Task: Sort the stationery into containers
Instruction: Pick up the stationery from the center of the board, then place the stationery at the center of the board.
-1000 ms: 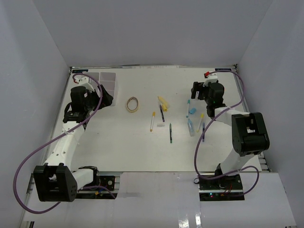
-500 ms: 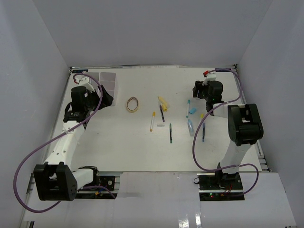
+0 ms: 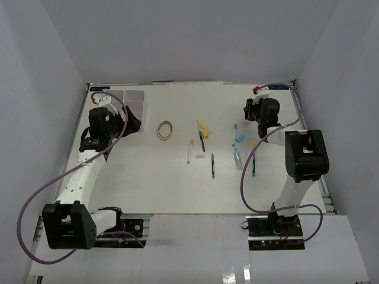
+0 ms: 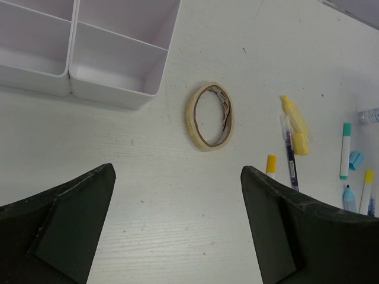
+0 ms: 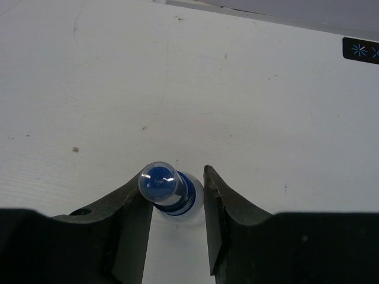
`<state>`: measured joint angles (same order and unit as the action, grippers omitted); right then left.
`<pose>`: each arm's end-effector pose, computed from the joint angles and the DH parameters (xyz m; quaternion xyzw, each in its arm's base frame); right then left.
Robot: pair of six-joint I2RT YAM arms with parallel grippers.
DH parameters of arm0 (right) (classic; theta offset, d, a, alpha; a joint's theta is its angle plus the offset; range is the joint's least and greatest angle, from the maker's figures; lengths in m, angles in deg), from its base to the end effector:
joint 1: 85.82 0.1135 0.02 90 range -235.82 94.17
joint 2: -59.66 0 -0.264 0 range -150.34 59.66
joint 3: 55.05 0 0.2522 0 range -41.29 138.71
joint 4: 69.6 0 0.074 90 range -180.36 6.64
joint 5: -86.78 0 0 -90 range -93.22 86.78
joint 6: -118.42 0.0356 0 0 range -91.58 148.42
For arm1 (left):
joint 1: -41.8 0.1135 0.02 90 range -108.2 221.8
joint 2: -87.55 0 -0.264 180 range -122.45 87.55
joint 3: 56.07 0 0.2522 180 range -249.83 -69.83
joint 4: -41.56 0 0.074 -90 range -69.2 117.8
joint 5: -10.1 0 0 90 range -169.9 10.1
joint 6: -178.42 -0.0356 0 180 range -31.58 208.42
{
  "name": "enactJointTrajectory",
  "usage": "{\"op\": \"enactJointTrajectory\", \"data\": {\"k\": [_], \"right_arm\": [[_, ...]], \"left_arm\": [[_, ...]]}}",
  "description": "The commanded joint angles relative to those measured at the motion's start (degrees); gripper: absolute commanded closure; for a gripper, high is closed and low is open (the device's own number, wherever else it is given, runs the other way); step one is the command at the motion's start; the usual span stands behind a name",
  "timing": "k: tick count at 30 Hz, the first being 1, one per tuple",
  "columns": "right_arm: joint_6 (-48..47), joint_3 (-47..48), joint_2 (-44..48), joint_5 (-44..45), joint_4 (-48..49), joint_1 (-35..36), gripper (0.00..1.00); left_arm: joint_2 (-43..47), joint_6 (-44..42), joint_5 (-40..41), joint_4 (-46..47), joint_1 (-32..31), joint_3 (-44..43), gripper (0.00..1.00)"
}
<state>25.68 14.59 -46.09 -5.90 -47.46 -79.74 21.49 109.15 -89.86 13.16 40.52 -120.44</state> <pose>0.3993 0.0442 0.1925 -0.0749 0.7842 0.0364 0.6149 0.2591 -0.0119 0.2927 -0.1031 0.8581 -0.1688 0.4739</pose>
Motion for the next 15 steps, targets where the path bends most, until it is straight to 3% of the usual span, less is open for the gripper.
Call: {"op": "enactJointTrajectory", "data": {"k": [1, 7, 15], "right_arm": [[-2.8, 2.1, 5.4, -4.4, 0.5, 0.2, 0.92], [-3.5, 2.5, 14.1, -15.4, -6.1, 4.4, 0.92], [-6.4, 5.7, 19.1, -22.2, -17.0, 23.1, 0.92]], "left_arm": [[0.6, 0.3, -0.8, -0.1, 0.1, -1.9, 0.02], [1.4, 0.3, -0.9, 0.0, 0.2, -1.8, 0.02], [3.4, 0.0, -1.6, 1.3, 0.3, -0.8, 0.02]]}}
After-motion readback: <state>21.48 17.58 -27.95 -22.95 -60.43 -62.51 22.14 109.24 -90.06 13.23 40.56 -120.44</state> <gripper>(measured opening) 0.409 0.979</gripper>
